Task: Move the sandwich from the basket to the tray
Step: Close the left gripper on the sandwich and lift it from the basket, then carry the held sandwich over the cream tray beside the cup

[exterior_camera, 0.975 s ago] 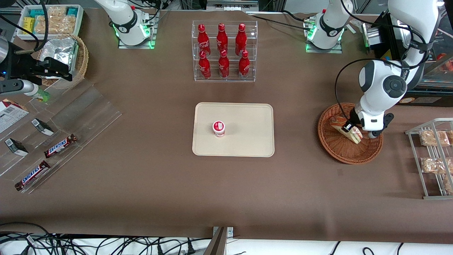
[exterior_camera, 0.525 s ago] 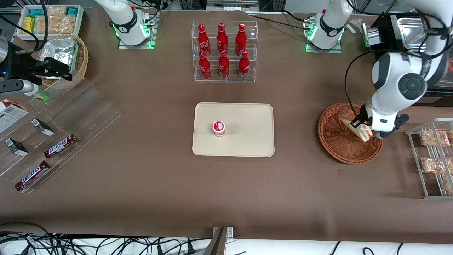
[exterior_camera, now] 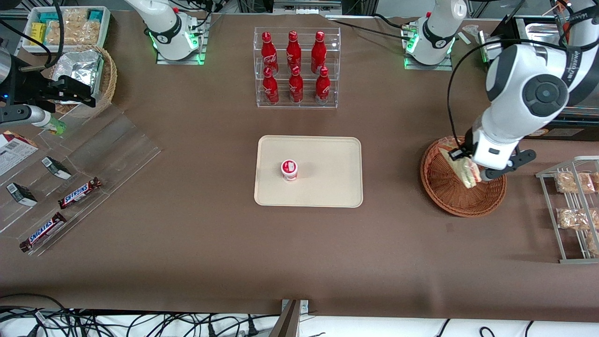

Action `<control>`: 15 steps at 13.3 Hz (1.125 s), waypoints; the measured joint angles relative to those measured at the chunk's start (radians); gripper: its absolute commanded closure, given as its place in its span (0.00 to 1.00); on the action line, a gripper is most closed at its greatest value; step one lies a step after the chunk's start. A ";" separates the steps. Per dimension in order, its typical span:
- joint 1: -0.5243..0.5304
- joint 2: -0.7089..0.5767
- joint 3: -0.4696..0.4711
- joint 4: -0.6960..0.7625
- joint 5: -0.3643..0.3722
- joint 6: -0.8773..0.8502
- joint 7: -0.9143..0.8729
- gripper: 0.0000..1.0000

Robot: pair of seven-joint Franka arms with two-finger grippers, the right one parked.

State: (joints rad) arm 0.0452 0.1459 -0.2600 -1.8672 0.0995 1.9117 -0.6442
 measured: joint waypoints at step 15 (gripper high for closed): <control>-0.097 0.303 -0.353 0.066 0.076 0.246 -0.022 1.00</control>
State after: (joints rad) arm -0.0522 0.4492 -0.6135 -1.8011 0.1753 2.1579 -0.6664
